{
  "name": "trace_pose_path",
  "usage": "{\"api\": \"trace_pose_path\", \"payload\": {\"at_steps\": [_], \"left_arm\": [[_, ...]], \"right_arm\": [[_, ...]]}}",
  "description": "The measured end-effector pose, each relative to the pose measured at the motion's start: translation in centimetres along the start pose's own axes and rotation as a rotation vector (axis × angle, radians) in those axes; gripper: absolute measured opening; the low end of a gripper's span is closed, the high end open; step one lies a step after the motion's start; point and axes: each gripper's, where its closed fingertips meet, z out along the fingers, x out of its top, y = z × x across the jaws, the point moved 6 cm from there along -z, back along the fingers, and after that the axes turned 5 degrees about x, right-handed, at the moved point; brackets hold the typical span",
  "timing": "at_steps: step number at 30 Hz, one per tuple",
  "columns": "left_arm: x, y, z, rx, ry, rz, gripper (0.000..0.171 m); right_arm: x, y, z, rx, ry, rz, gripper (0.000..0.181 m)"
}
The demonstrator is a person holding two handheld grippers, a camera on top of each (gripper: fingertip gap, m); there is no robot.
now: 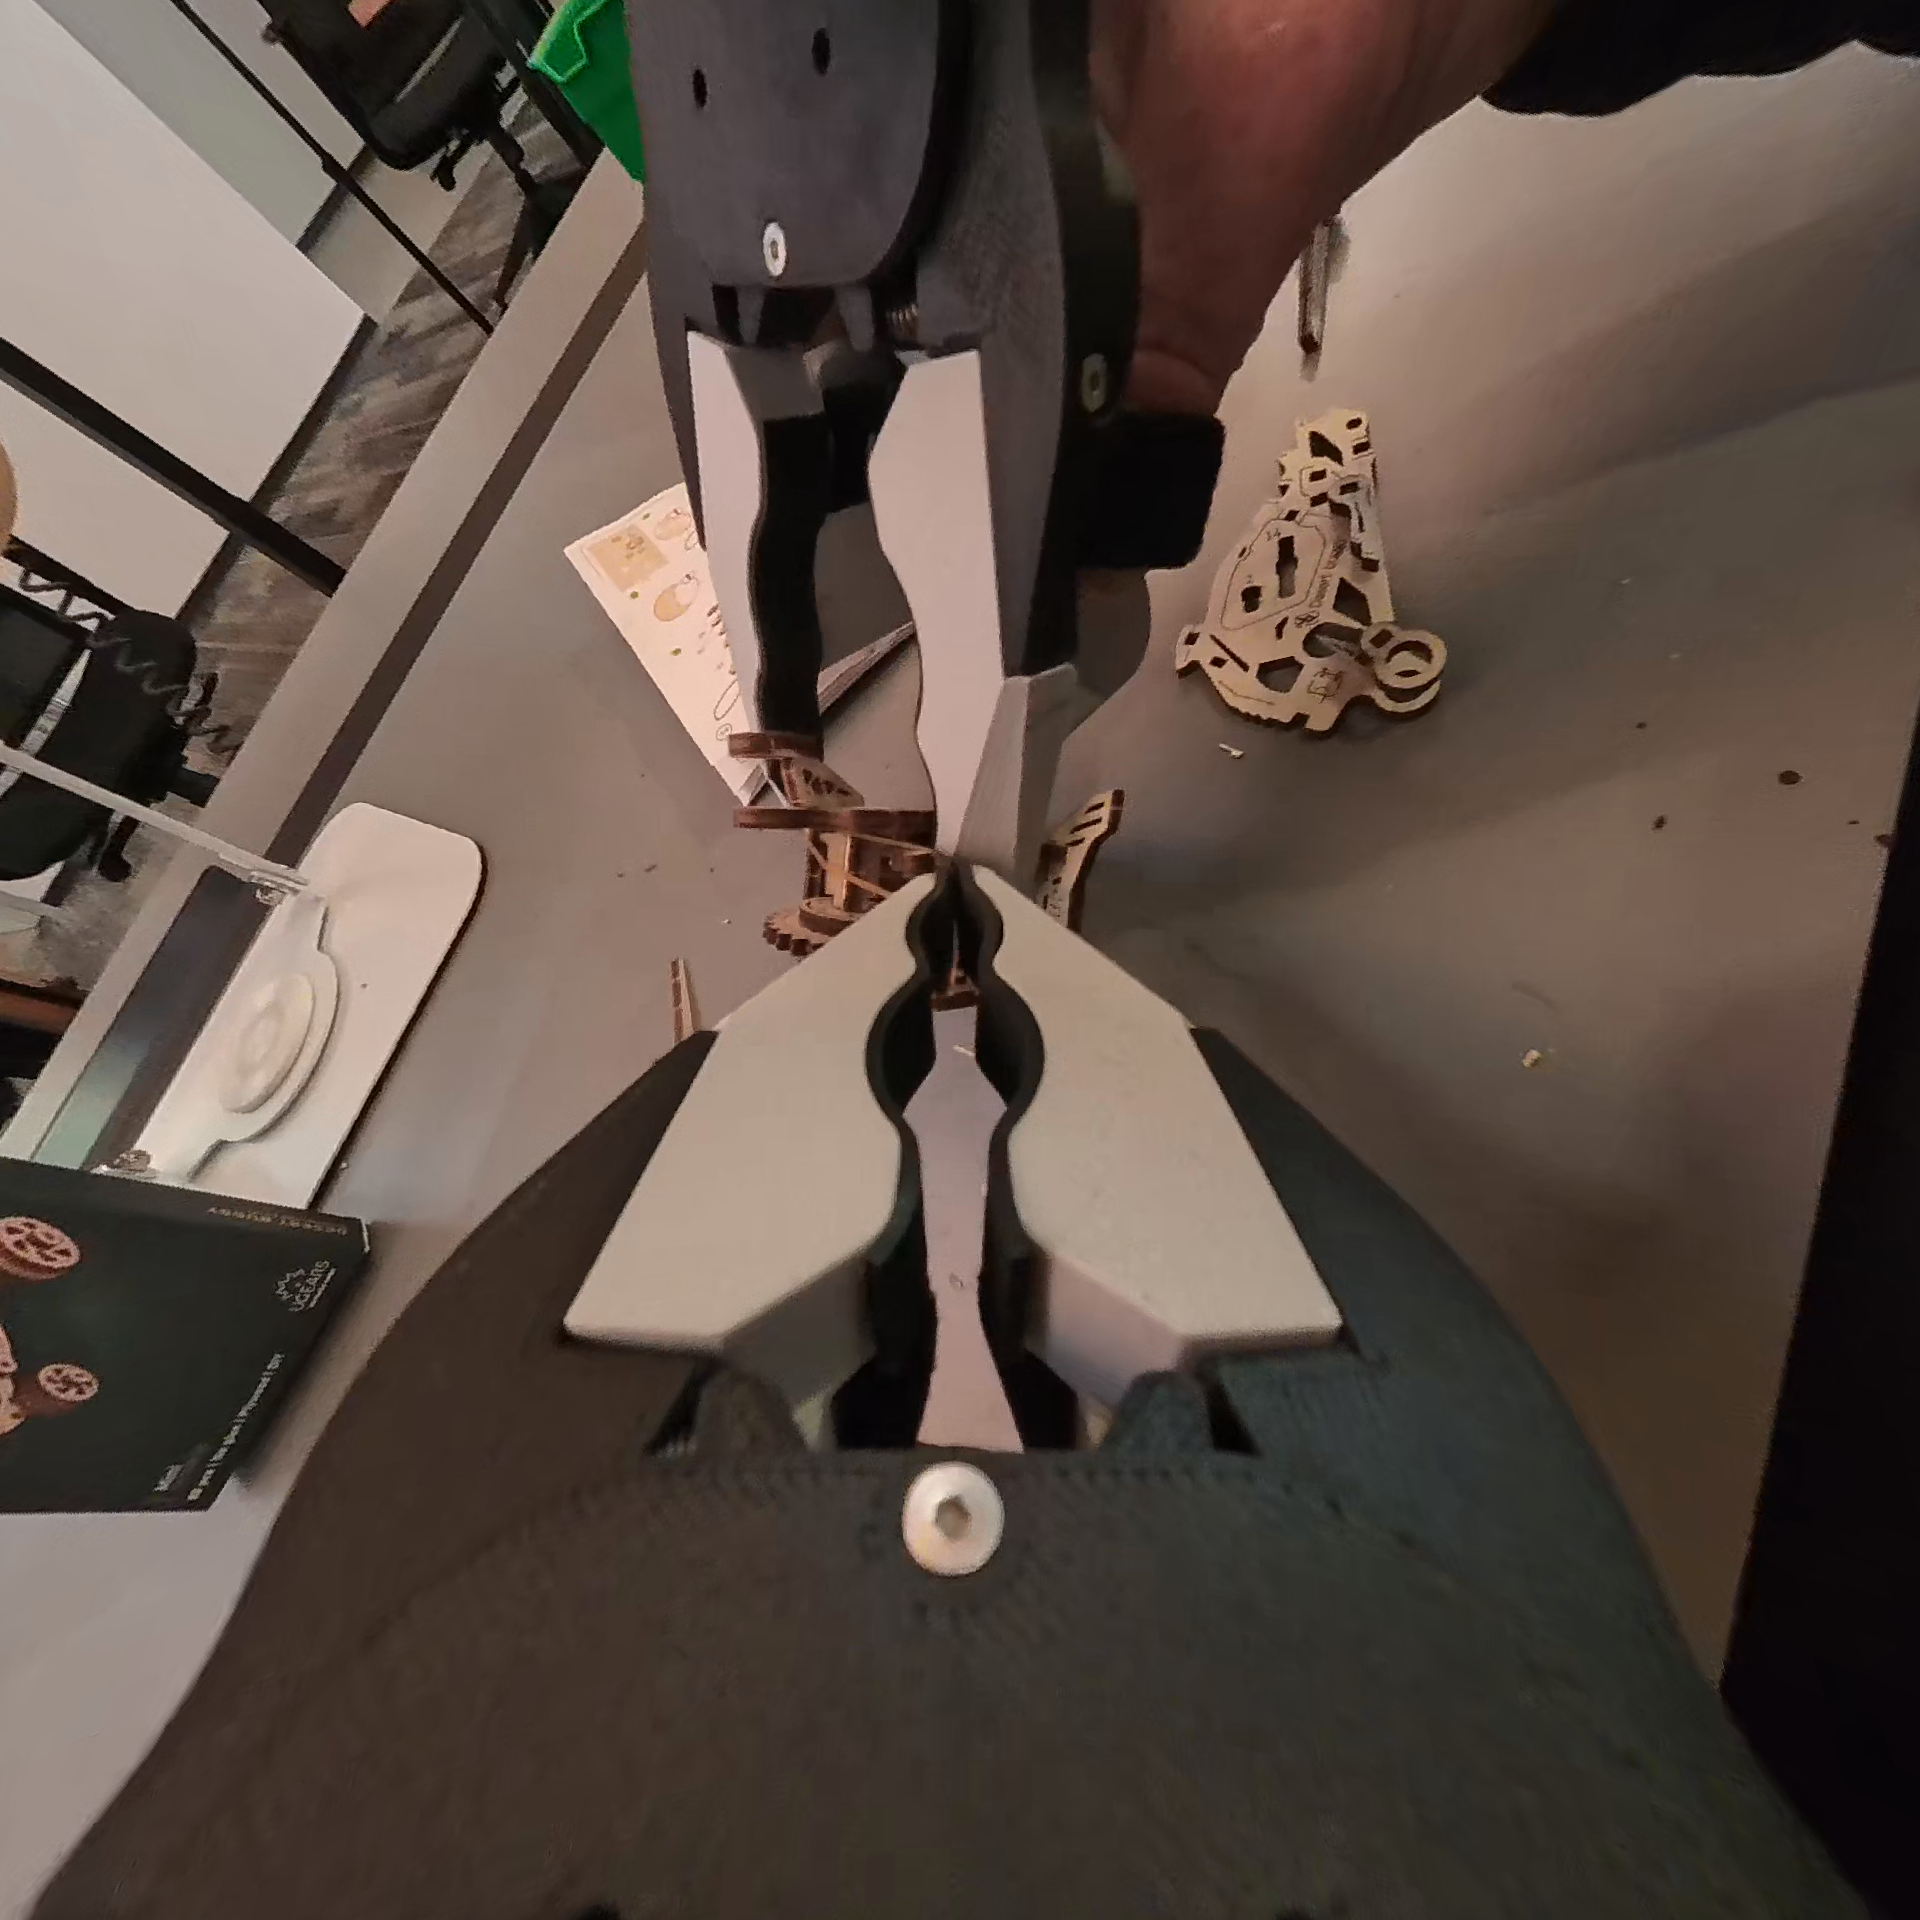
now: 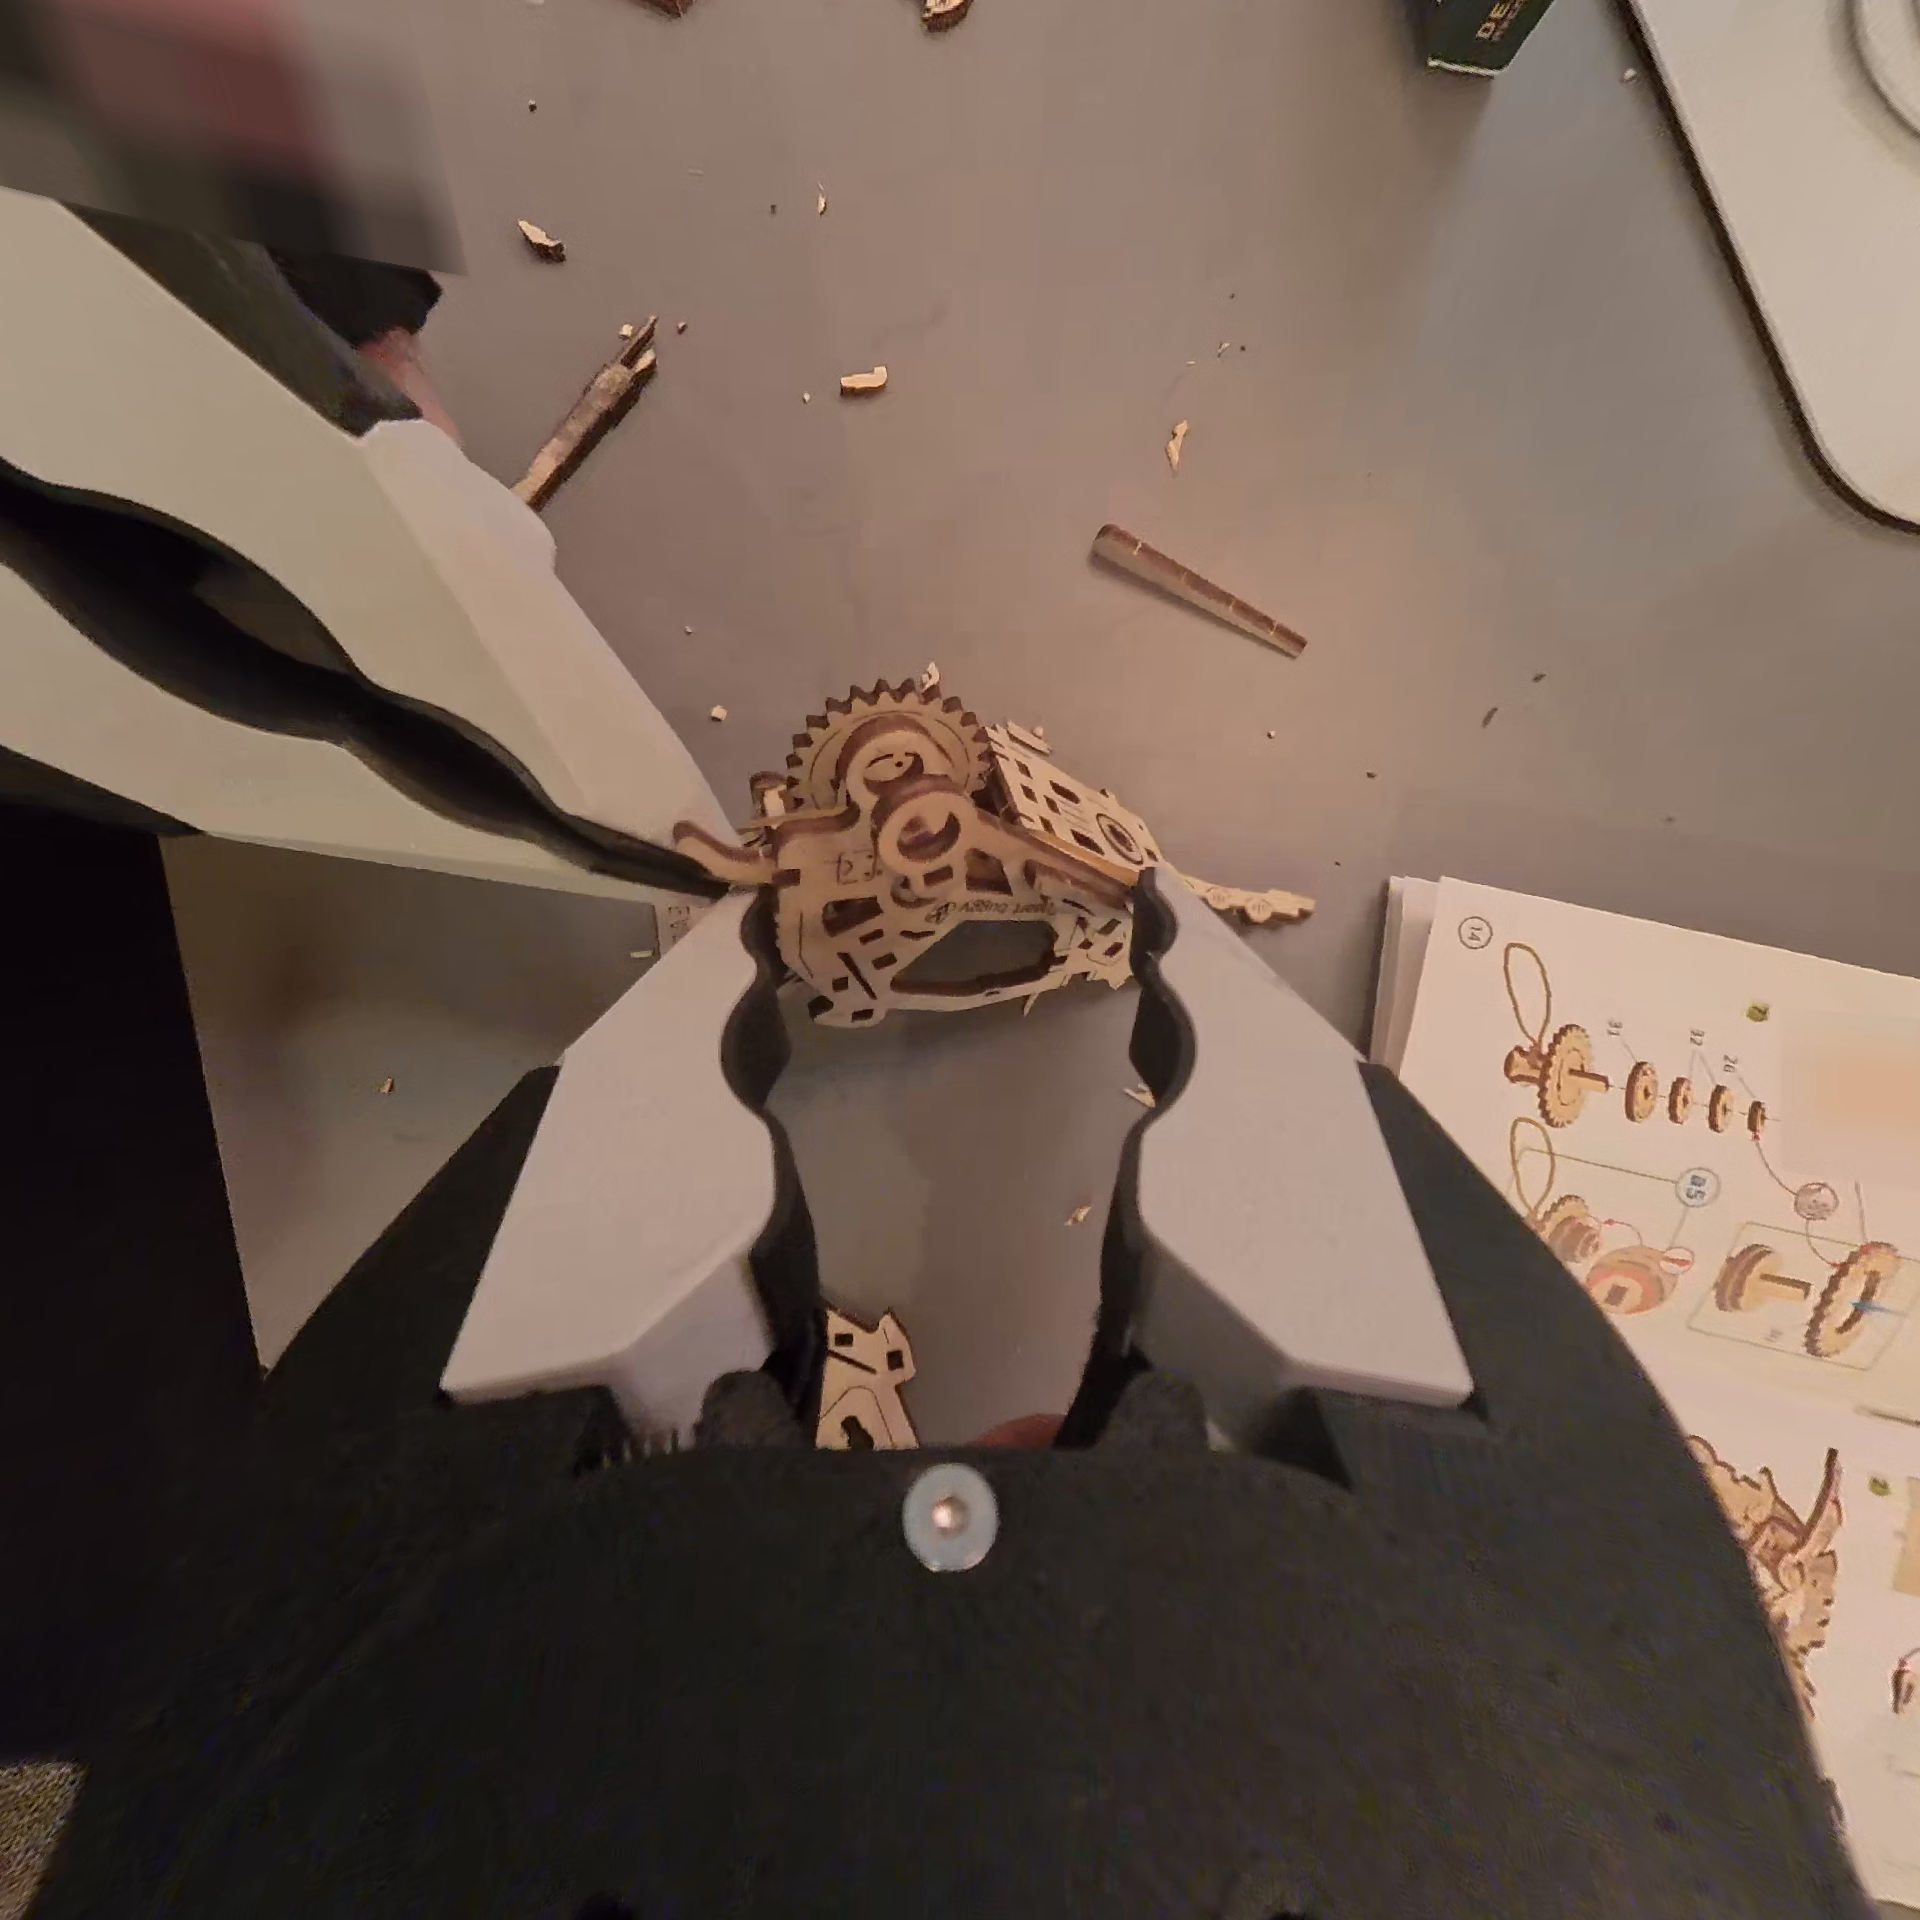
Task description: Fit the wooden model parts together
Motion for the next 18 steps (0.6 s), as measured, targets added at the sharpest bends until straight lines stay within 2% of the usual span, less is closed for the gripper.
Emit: {"api": "trace_pose_path", "payload": {"at_steps": [18], "left_arm": [[-0.59, -0.98, 0.52, -0.023, -0.004, -0.03, 0.0]], "right_arm": [[0.2, 0.37, -0.04, 0.017, -0.022, 0.025, 0.065]]}}
